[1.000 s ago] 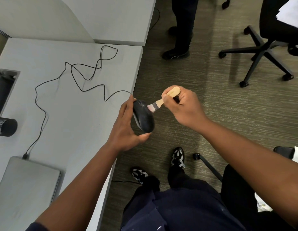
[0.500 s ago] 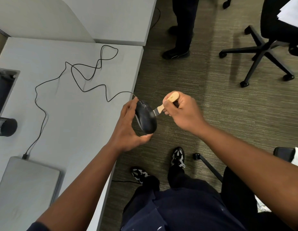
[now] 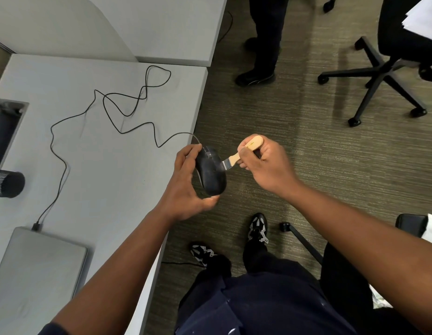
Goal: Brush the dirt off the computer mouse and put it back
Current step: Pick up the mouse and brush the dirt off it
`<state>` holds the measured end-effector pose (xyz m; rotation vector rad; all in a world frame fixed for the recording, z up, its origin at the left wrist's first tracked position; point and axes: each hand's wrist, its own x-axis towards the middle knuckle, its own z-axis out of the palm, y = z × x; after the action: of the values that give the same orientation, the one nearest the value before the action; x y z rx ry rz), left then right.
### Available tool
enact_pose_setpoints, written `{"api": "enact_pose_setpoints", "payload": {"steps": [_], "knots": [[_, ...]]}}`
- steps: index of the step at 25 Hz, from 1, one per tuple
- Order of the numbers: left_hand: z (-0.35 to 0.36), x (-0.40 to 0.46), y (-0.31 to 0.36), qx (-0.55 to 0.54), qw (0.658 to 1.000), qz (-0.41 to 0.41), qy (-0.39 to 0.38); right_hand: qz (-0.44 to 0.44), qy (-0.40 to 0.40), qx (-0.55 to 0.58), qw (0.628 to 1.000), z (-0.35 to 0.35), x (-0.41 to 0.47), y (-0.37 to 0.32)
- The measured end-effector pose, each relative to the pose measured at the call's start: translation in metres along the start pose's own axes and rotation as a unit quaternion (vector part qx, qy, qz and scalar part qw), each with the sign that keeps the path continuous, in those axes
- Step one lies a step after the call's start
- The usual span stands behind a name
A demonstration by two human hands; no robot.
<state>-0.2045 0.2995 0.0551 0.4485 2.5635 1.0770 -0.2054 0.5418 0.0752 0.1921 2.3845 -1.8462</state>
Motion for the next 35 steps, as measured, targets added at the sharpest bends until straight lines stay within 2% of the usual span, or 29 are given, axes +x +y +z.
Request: {"api": "enact_pose_setpoints", "payload": {"steps": [19, 35], "knots": [[-0.0063, 0.0025, 0.0008, 0.02, 0.999, -0.024, -0.016, 0.059, 0.025, 0.06, 0.996, -0.0015, -0.0005, 0.008], [-0.0042, 0.0037, -0.0009, 0.053, 0.998, -0.032, -0.009, 0.047, 0.022, 0.074, 0.996, -0.0033, -0.0038, 0.0009]]}}
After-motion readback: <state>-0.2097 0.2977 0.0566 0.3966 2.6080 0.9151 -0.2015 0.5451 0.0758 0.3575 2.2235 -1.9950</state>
